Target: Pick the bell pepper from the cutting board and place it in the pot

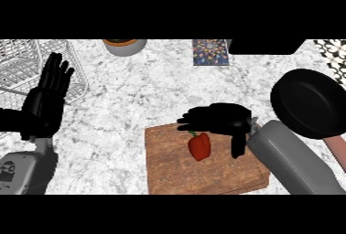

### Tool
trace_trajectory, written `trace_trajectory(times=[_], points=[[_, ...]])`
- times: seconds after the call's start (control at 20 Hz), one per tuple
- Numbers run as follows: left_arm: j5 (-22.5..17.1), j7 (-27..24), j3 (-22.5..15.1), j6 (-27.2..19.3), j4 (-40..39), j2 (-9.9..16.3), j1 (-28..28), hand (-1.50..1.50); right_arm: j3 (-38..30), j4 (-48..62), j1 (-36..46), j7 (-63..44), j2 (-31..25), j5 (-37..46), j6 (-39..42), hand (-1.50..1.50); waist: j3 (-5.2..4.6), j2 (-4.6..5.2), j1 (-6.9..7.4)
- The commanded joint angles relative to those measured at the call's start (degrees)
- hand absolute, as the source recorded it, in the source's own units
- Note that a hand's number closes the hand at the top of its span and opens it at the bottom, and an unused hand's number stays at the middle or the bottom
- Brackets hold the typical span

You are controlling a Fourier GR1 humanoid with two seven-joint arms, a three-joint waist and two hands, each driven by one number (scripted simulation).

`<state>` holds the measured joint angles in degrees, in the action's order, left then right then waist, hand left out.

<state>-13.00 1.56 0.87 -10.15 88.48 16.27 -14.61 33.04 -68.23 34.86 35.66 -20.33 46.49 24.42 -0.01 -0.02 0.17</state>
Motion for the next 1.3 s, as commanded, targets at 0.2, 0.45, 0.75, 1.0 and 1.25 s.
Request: trace_trajectory(times=[0.2,0.45,0.75,1.0,1.25], points=[[2.1,0.8,0.2,-0.1,-0.2,-2.3,-2.7,0.0,-1.8,12.8,1.5,1.7,8.4,8.2,-5.3,-1.5,0.02,0.17,0.26],[2.7,-3.8,1.6,3.2,-3.6,-2.7,0.1,0.0,-3.6,14.1,1.9,4.5,10.8,11.2,-5.8,-1.5,0.01,0.12,0.16],[4.0,0.2,2.1,1.9,-1.0,-3.1,-0.5,0.0,-4.7,18.5,1.5,5.7,14.8,14.1,-6.3,-1.5,0.01,0.08,0.16],[3.0,2.4,3.0,2.5,-0.3,-2.2,-2.2,0.0,0.4,18.6,-2.9,13.1,15.2,18.0,-15.2,1.5,0.03,0.13,0.2],[3.7,1.5,3.6,2.6,0.0,-2.5,-1.1,0.0,-0.4,11.5,-5.7,12.7,14.7,18.8,-12.3,1.5,0.0,-0.06,-0.27]])
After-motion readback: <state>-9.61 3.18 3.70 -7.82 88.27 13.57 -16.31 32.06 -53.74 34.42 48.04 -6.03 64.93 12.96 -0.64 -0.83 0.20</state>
